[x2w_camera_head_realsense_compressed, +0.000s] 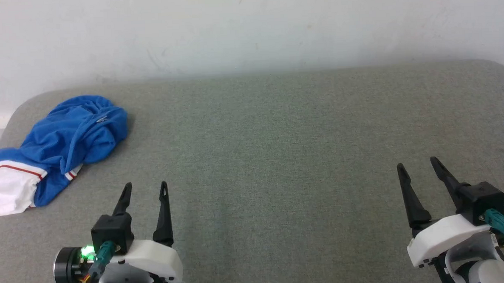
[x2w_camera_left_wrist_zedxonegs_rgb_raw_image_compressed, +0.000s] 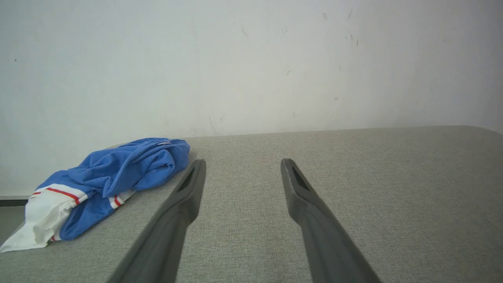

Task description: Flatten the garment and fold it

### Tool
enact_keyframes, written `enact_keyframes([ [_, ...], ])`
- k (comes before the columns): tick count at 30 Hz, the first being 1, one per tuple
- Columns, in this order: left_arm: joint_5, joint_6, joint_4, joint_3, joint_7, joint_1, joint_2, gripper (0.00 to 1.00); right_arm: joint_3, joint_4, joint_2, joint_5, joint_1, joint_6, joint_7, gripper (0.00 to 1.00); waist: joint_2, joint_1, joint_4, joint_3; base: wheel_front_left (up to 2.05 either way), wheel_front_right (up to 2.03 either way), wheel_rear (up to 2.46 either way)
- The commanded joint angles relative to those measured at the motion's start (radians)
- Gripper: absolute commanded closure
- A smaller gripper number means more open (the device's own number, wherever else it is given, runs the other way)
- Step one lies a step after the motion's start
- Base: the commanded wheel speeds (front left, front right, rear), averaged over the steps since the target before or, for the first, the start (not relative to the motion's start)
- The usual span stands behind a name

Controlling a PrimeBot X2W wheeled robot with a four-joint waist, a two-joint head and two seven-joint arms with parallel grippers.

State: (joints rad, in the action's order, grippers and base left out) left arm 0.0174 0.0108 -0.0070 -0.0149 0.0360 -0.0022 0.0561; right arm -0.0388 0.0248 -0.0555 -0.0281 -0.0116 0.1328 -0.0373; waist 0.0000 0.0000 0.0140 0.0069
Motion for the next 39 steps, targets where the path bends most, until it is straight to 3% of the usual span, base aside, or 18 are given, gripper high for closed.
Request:
enact_keyframes([
  [1,0.010,0.007,-0.004,-0.005,0.012,0.009,-0.001,0.00,-0.010,0.005,0.001,-0.008,-0.001,0.000,-0.011,0.00,0.0000,0.0000,0.006,0.001,0.00,0.00,0.00],
  [39,0.057,0.041,-0.019,-0.032,0.089,0.041,-0.003,0.00,0.005,0.047,0.003,-0.007,-0.020,-0.001,-0.088,0.00,0.0000,0.0000,0.205,0.022,0.00,0.00,0.00],
])
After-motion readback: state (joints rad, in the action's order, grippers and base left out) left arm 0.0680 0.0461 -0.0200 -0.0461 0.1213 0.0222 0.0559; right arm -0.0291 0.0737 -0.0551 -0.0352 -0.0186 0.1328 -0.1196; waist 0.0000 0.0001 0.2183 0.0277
